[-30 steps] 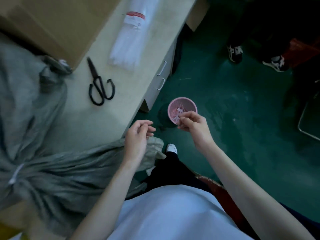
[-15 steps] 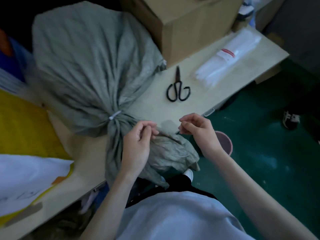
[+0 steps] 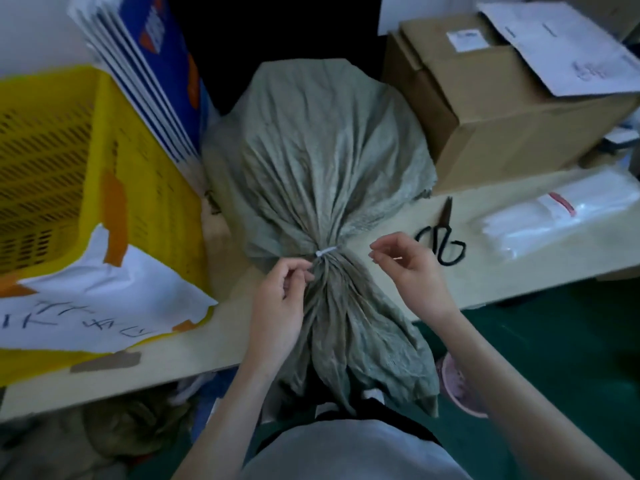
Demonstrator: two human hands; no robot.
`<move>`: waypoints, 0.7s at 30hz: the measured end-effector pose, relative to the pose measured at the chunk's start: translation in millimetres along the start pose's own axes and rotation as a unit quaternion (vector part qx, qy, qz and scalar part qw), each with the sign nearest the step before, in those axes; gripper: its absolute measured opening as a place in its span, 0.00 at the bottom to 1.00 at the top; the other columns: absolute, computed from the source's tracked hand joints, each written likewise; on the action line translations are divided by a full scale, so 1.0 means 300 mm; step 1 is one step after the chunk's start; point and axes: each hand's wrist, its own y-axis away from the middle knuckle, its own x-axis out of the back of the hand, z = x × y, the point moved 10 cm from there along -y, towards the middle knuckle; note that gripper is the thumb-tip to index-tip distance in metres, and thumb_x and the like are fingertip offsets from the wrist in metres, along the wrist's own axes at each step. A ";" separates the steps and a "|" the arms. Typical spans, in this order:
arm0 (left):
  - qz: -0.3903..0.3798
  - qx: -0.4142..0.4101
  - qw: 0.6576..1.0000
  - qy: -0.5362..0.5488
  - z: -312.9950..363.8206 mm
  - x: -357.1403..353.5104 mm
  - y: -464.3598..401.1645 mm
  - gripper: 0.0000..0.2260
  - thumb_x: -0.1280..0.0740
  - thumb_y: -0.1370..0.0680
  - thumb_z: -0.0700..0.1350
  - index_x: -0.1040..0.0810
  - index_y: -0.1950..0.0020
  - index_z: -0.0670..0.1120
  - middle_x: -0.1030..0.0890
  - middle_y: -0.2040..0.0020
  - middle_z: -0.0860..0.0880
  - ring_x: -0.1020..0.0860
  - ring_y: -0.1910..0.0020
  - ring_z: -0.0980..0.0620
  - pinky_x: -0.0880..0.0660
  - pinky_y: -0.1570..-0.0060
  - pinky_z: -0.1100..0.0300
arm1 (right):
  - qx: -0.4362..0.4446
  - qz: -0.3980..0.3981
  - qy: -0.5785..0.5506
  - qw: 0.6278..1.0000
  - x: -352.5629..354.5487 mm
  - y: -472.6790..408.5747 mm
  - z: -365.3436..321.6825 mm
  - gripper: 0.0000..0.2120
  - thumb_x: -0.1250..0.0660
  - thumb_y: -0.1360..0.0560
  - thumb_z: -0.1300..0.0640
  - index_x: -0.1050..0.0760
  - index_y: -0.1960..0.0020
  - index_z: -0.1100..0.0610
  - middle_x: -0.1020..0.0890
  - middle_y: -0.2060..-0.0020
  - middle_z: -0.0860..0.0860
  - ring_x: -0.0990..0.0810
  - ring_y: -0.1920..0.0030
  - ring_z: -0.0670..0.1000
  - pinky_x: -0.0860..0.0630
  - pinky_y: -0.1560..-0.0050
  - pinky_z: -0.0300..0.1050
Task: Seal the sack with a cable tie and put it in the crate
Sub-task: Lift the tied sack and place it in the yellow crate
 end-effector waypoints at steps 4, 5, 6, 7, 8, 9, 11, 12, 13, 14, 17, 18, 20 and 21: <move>0.028 0.039 0.997 -0.055 -0.054 -0.024 -0.025 0.06 0.40 0.19 0.46 0.26 0.45 0.52 0.23 0.51 0.58 0.24 0.51 0.60 0.29 0.56 0.71 | 0.127 -0.064 0.168 0.976 -0.038 -0.080 -0.101 0.10 0.34 0.25 0.63 0.23 0.46 0.54 0.22 0.50 0.47 0.27 0.48 0.43 0.33 0.47 0.35; 0.023 0.064 0.995 -0.067 -0.075 -0.043 -0.029 0.06 0.40 0.19 0.47 0.27 0.44 0.53 0.24 0.52 0.57 0.23 0.49 0.56 0.27 0.53 0.66 | 0.178 -0.068 0.236 0.953 -0.054 -0.096 -0.129 0.11 0.34 0.25 0.63 0.24 0.44 0.53 0.23 0.49 0.48 0.30 0.47 0.46 0.36 0.46 0.39; 0.011 0.093 0.992 -0.086 -0.096 -0.065 -0.032 0.06 0.41 0.19 0.49 0.28 0.43 0.53 0.24 0.52 0.57 0.23 0.47 0.52 0.26 0.48 0.58 | 0.226 -0.064 0.298 0.925 -0.070 -0.106 -0.155 0.13 0.34 0.26 0.62 0.25 0.43 0.53 0.25 0.48 0.49 0.32 0.45 0.49 0.37 0.46 0.45; 0.001 0.121 0.986 -0.114 -0.115 -0.091 -0.031 0.09 0.41 0.19 0.52 0.29 0.41 0.52 0.24 0.51 0.55 0.23 0.45 0.49 0.28 0.43 0.51 | 0.268 -0.065 0.345 0.897 -0.087 -0.118 -0.175 0.16 0.33 0.28 0.61 0.25 0.41 0.52 0.25 0.47 0.50 0.34 0.45 0.52 0.37 0.47 0.49; -0.011 0.143 0.978 -0.151 -0.127 -0.113 -0.032 0.12 0.41 0.20 0.54 0.30 0.39 0.51 0.23 0.50 0.53 0.24 0.43 0.46 0.31 0.41 0.48 | 0.300 -0.068 0.376 0.874 -0.106 -0.125 -0.195 0.19 0.33 0.29 0.61 0.27 0.39 0.51 0.26 0.44 0.51 0.35 0.43 0.54 0.38 0.47 0.52; -0.015 0.156 0.970 -0.186 -0.132 -0.133 -0.035 0.16 0.42 0.21 0.57 0.30 0.38 0.50 0.23 0.47 0.51 0.26 0.42 0.44 0.34 0.40 0.48 | 0.330 -0.077 0.399 0.852 -0.125 -0.132 -0.209 0.23 0.33 0.30 0.61 0.28 0.37 0.50 0.27 0.41 0.52 0.37 0.40 0.56 0.38 0.46 0.55; -0.006 0.169 0.959 -0.227 -0.131 -0.171 -0.042 0.24 0.41 0.24 0.63 0.32 0.36 0.47 0.23 0.42 0.47 0.27 0.39 0.43 0.36 0.39 0.46 | 0.395 -0.108 0.463 0.786 -0.171 -0.140 -0.226 0.29 0.34 0.32 0.61 0.33 0.33 0.47 0.34 0.31 0.52 0.41 0.32 0.59 0.38 0.42 0.61; -0.003 0.169 0.957 -0.238 -0.129 -0.188 -0.050 0.28 0.41 0.25 0.66 0.33 0.35 0.46 0.24 0.40 0.46 0.28 0.38 0.42 0.37 0.38 0.45 | 0.423 -0.119 0.505 0.742 -0.192 -0.145 -0.226 0.33 0.34 0.33 0.61 0.36 0.30 0.46 0.38 0.27 0.52 0.45 0.28 0.61 0.40 0.39 0.64; 0.000 0.169 0.955 -0.243 -0.129 -0.206 -0.054 0.32 0.39 0.27 0.67 0.34 0.34 0.45 0.25 0.38 0.45 0.29 0.36 0.43 0.37 0.37 0.44 | 0.443 -0.130 0.544 0.701 -0.207 -0.156 -0.218 0.37 0.32 0.33 0.60 0.40 0.28 0.44 0.42 0.24 0.52 0.49 0.26 0.61 0.42 0.37 0.67; 0.003 0.174 0.954 -0.243 -0.130 -0.223 -0.058 0.35 0.38 0.29 0.69 0.36 0.34 0.45 0.26 0.36 0.45 0.30 0.35 0.43 0.38 0.36 0.43 | 0.453 -0.141 0.573 0.668 -0.218 -0.172 -0.206 0.41 0.30 0.33 0.59 0.44 0.26 0.44 0.45 0.23 0.52 0.52 0.25 0.62 0.44 0.35 0.70; 0.024 0.192 0.955 -0.223 -0.118 -0.267 -0.059 0.38 0.34 0.32 0.68 0.38 0.34 0.43 0.27 0.35 0.44 0.31 0.34 0.42 0.41 0.35 0.42 | 0.451 -0.171 0.626 0.613 -0.250 -0.224 -0.171 0.54 0.22 0.39 0.50 0.53 0.24 0.43 0.51 0.22 0.54 0.55 0.24 0.62 0.47 0.34 0.73; 0.037 0.194 0.956 -0.215 -0.113 -0.281 -0.059 0.37 0.33 0.32 0.67 0.39 0.34 0.43 0.27 0.35 0.44 0.30 0.34 0.42 0.41 0.35 0.42 | 0.449 -0.179 0.636 0.602 -0.263 -0.238 -0.160 0.55 0.21 0.40 0.48 0.53 0.24 0.43 0.52 0.22 0.54 0.55 0.23 0.62 0.46 0.34 0.73; 0.062 0.192 0.957 -0.207 -0.102 -0.300 -0.066 0.36 0.32 0.31 0.64 0.40 0.35 0.43 0.25 0.37 0.44 0.28 0.36 0.42 0.42 0.35 0.43 | 0.441 -0.187 0.642 0.598 -0.284 -0.261 -0.145 0.54 0.22 0.40 0.48 0.52 0.24 0.44 0.52 0.22 0.54 0.54 0.23 0.61 0.45 0.35 0.74; 0.074 0.186 0.958 -0.204 -0.096 -0.304 -0.076 0.34 0.31 0.30 0.62 0.41 0.35 0.43 0.24 0.38 0.44 0.27 0.37 0.42 0.41 0.35 0.43 | 0.434 -0.184 0.642 0.605 -0.291 -0.274 -0.142 0.53 0.22 0.39 0.48 0.50 0.24 0.44 0.51 0.22 0.54 0.54 0.23 0.60 0.45 0.35 0.74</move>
